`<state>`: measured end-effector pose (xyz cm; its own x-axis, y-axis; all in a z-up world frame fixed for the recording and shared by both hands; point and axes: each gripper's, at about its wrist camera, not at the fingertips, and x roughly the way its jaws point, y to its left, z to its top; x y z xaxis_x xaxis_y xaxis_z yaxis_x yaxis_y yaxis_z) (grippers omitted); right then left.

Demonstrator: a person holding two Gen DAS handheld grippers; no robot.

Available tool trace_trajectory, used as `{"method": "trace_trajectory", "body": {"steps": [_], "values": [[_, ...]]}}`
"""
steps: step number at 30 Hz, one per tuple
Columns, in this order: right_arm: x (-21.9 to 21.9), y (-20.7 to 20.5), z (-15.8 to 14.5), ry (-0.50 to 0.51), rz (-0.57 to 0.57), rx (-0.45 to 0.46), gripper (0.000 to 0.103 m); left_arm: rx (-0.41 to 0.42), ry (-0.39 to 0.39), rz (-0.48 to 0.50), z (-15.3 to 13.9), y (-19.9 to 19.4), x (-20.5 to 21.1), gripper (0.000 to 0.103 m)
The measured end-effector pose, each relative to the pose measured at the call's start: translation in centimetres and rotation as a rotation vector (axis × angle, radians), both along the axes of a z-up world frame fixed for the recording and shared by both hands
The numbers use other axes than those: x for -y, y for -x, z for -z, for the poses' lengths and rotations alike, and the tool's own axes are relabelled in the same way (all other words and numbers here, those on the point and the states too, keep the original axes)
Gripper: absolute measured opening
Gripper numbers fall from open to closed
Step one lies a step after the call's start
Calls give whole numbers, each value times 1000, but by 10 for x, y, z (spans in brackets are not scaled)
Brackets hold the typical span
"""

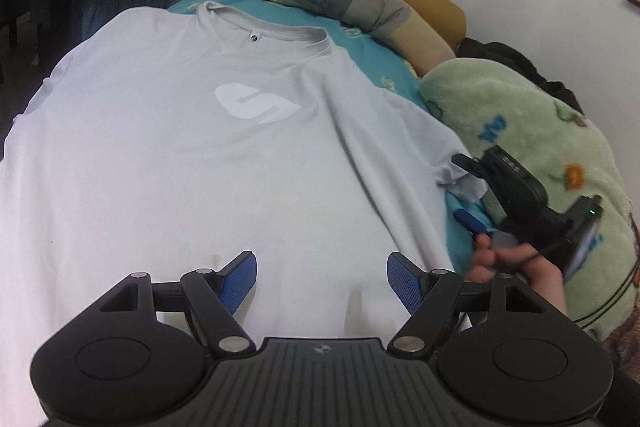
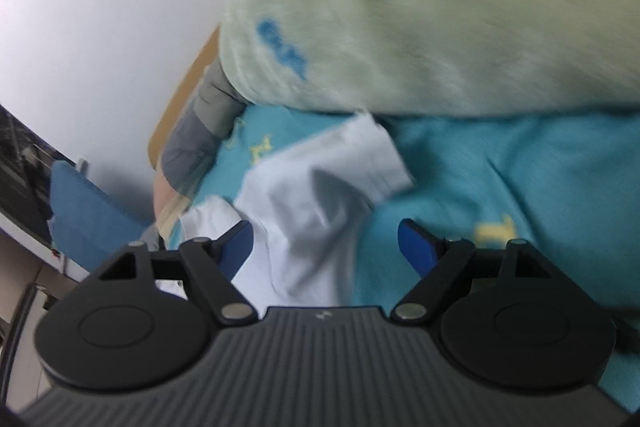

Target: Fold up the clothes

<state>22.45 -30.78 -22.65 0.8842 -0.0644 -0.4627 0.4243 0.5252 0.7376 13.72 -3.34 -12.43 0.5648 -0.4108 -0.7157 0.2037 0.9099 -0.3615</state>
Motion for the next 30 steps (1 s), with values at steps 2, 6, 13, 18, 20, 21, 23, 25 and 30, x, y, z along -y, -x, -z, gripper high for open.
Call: {"method": "trace_trajectory", "body": {"steps": [2, 6, 13, 18, 20, 21, 23, 25, 30], "values": [[-2, 3, -5, 38, 22, -31, 83, -11, -9, -16, 4, 0, -6, 74], [5, -16, 7, 17, -14, 40, 84, -25, 9, -44, 2, 6, -18, 74], [12, -83, -9, 201, -186, 30, 84, 29, 20, -78, -12, 4, -24, 75], [-21, -112, -61, 428, -280, -50, 15, 42, 29, -126, -21, -7, -31, 75], [-36, -115, -92, 498, -256, -14, 14, 55, 35, -151, -29, -8, -39, 75], [-46, -116, -108, 537, -246, 6, 13, 66, 41, -164, -34, -8, -44, 75], [-73, -115, -139, 633, -246, 46, 13, 99, 39, -192, -46, -5, -56, 75], [-111, -114, -164, 749, -270, 78, 13, 136, 27, -225, -59, -2, -70, 75], [-229, -128, -171, 1053, -414, 104, 13, 174, 9, -343, -77, -2, -114, 76]]}}
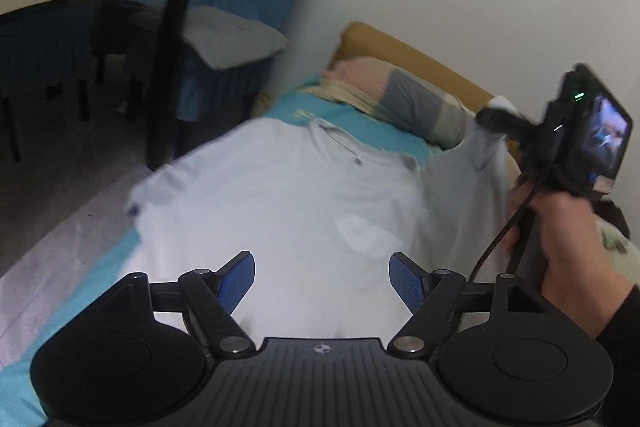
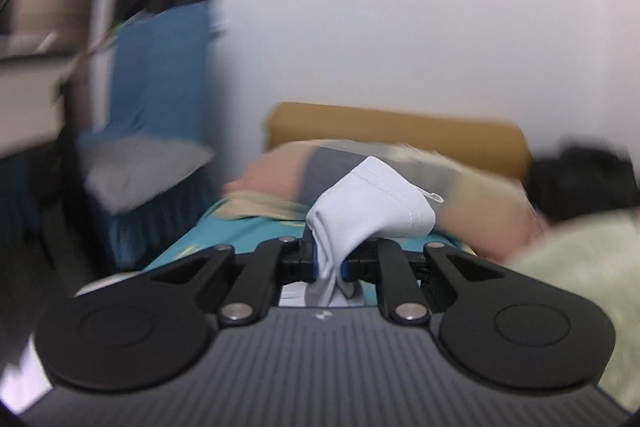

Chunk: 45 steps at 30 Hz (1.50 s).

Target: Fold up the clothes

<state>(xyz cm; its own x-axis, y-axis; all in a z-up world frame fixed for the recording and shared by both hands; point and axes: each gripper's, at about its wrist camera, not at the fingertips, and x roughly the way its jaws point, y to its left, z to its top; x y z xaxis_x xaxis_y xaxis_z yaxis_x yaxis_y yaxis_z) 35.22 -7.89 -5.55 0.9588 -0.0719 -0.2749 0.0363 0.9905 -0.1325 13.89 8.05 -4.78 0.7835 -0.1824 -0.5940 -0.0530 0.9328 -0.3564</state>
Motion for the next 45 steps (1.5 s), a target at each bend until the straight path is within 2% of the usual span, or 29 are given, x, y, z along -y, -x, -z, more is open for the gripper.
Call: {"method": "trace_trajectory", "body": {"steps": [4, 8, 9, 10, 11, 12, 13, 15, 18, 22, 25, 29, 33, 39, 41, 42, 45], "values": [[-80, -21, 46, 114, -131, -120, 14, -25, 29, -100, 5, -5, -36, 76], [-113, -41, 92, 104, -196, -295, 18, -84, 34, -140, 24, -14, -55, 76], [-119, -46, 101, 94, -211, -335, 29, -100, 31, -139, 29, -16, -56, 76], [-116, -48, 104, 49, -222, -356, 51, -115, 25, -133, 34, -19, -55, 76], [-112, -50, 105, 6, -232, -372, 63, -129, 17, -124, 37, -22, -54, 76], [-107, -46, 100, -25, -238, -364, 84, -138, 8, -110, 40, -24, -51, 76], [-101, -42, 96, -57, -244, -356, 87, -145, -1, -95, 42, -26, -47, 76], [-93, -36, 83, -123, -258, -353, 87, -156, -19, -59, 46, -28, -39, 76], [-69, -1, 56, -189, -253, -316, 87, -156, -49, -5, 47, -24, -26, 76], [-26, 79, 15, -263, -208, -260, 87, -139, -78, 39, 43, -14, -9, 76], [7, 147, -4, -317, -167, -261, 87, -130, -88, 71, 37, -1, 4, 76], [47, 225, -19, -407, -72, -234, 87, -124, -95, 133, 33, 21, 27, 79], [86, 283, -25, -479, 21, -204, 87, -127, -143, 200, 31, 47, 65, 78], [138, 333, -29, -515, 73, -133, 87, -104, -193, 363, 26, 95, 146, 73], [156, 338, -27, -535, 92, -129, 87, -135, -164, 408, 31, 103, 176, 71], [166, 339, -25, -557, 101, -129, 87, -153, -143, 424, 36, 104, 189, 67], [198, 339, -13, -703, 113, -145, 87, -203, -85, 465, 53, 109, 228, 63]]}}
